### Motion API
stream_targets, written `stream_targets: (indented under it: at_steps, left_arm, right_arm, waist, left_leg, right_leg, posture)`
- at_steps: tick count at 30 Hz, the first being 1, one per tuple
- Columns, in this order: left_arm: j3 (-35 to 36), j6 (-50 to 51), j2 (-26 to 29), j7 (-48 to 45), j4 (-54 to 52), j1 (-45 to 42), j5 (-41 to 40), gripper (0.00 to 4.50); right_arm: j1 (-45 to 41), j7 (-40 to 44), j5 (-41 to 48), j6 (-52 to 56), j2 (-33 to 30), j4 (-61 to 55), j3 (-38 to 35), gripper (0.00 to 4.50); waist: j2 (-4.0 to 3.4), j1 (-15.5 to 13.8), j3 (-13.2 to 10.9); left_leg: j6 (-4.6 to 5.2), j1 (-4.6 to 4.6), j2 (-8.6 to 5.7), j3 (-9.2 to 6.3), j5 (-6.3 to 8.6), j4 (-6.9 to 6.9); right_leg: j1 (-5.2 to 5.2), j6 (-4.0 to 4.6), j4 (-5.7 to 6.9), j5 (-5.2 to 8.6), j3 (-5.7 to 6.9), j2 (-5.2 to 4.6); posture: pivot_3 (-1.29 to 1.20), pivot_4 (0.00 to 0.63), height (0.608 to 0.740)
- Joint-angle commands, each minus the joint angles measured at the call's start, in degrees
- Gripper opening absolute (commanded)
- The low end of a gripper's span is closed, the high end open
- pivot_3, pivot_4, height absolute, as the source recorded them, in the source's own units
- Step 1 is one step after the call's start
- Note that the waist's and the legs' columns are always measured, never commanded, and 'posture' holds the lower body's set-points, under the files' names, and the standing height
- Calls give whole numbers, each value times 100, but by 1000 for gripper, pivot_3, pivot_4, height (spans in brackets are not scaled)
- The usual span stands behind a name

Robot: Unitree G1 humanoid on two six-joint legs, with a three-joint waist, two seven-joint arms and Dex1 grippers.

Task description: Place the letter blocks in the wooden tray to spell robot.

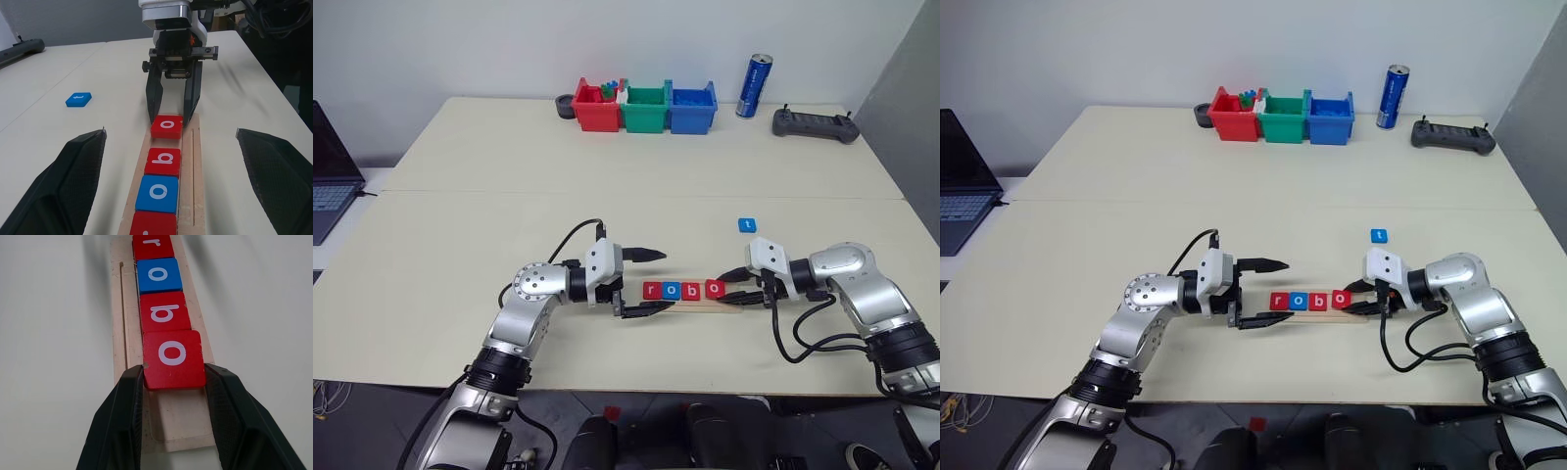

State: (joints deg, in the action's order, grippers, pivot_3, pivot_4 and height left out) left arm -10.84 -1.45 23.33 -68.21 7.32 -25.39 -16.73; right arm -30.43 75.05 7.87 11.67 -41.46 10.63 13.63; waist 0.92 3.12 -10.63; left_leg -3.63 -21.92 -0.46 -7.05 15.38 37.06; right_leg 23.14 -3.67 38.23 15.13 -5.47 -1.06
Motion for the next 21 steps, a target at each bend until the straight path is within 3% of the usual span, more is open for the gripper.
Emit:
stream_targets:
  at_steps: [1,8,19,21]
  left_arm:
    - [26,-94,18,-19,-165,-29,-33,4500]
    - [25,-85,14,-12,-178,-40,-37,4500]
    - [8,-106,2,-33,-166,-35,-35,4500]
    - [5,-125,-15,-38,-118,-74,-29,4500]
  right_arm:
    - [-96,119,38,10,-15,-100,-13,2207]
    - [-136,111,91,138,24,-149,-64,4469]
    - [-30,28,400,550,-362,-598,-597,4469]
    - [23,-11,466,625,-386,-590,-673,4094]
  waist:
    - [0,0,0]
    - [0,0,0]
    - [0,-3,0]
    - [0,-3,0]
  left_leg:
    - [0,0,0,0,0,0]
    - [0,0,0,0,0,0]
    - [0,0,0,-1,0,0]
    - [0,-1,0,-1,0,0]
  right_leg:
    - [0,0,0,0,0,0]
    - [0,0,0,0,0,0]
    - [0,0,0,0,0,0]
    - [0,0,0,0,1,0]
  posture:
    - [0,150,740]
    - [0,150,740]
    - [0,150,740]
    - [0,150,740]
